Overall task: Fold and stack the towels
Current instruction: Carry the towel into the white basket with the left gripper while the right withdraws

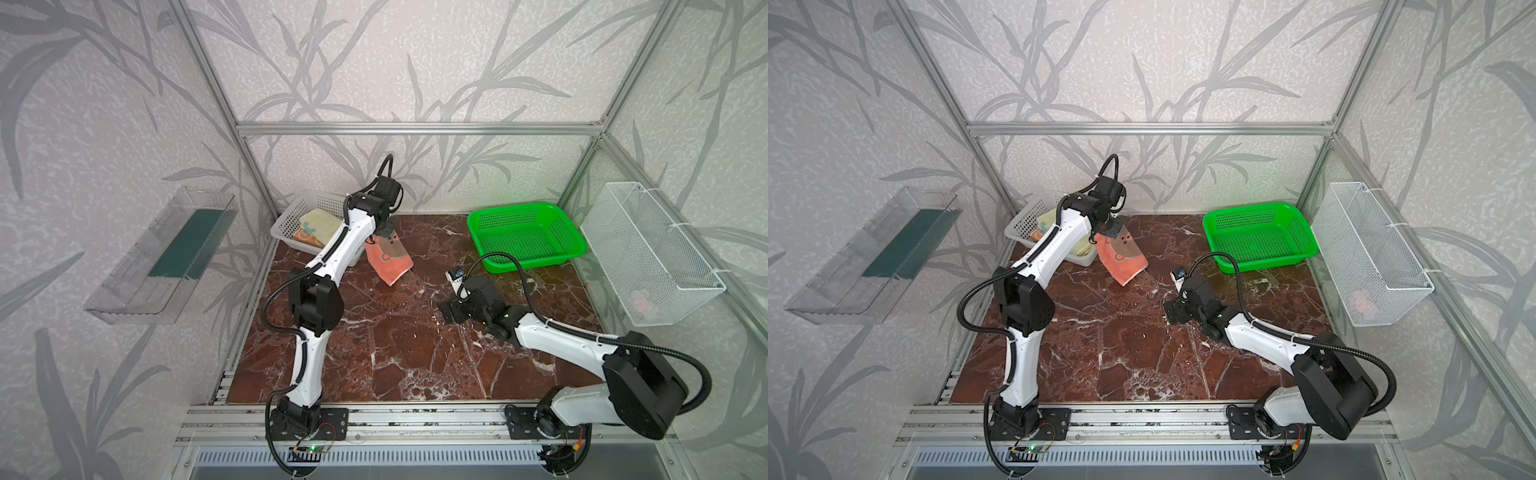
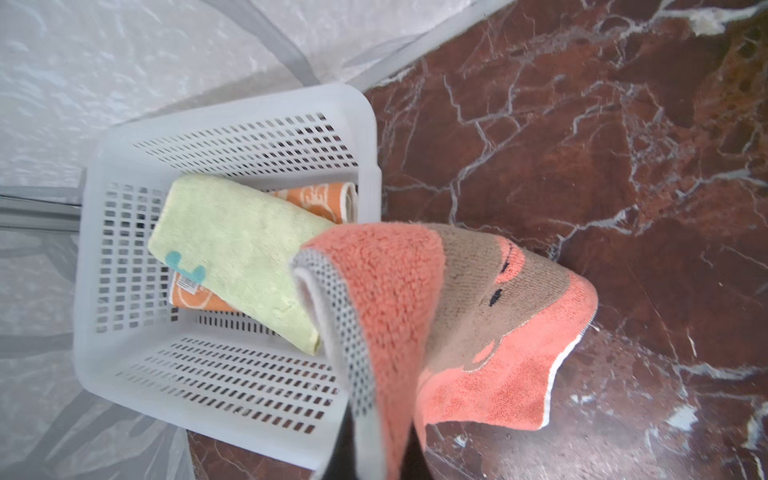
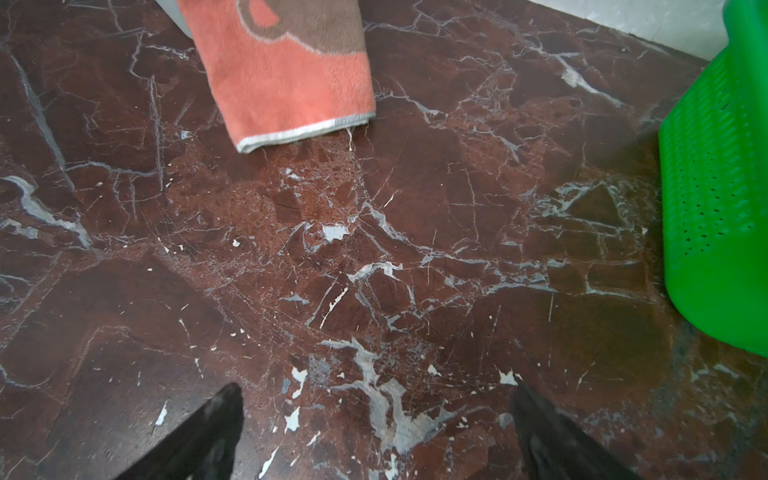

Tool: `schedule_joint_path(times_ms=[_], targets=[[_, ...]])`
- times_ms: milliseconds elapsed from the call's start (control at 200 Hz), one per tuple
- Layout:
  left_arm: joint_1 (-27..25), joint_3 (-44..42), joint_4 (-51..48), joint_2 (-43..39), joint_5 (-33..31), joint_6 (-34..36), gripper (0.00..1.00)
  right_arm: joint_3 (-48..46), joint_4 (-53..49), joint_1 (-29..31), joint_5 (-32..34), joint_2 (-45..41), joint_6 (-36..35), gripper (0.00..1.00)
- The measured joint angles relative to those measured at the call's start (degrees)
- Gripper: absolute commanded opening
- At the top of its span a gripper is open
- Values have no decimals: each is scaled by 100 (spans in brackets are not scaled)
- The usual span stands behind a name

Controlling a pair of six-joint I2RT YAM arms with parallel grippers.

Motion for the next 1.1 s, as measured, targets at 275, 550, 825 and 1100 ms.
schedule_joint_path(times_ms=[275,550,825,1100], targets=[[446,1121,-557,514,-190,282,0,-9,96,0,52,260,-195,99],[1001,1279,-511,514,-160,463,0,35,98,0,44,675,-280,99],[1650,1279,-13,586,-188,887,0,282,85,0,-76,876,-232,99],[1919,1279,719,1325,-280,1502,0,592,-105,0,-234,1102,-138,99]])
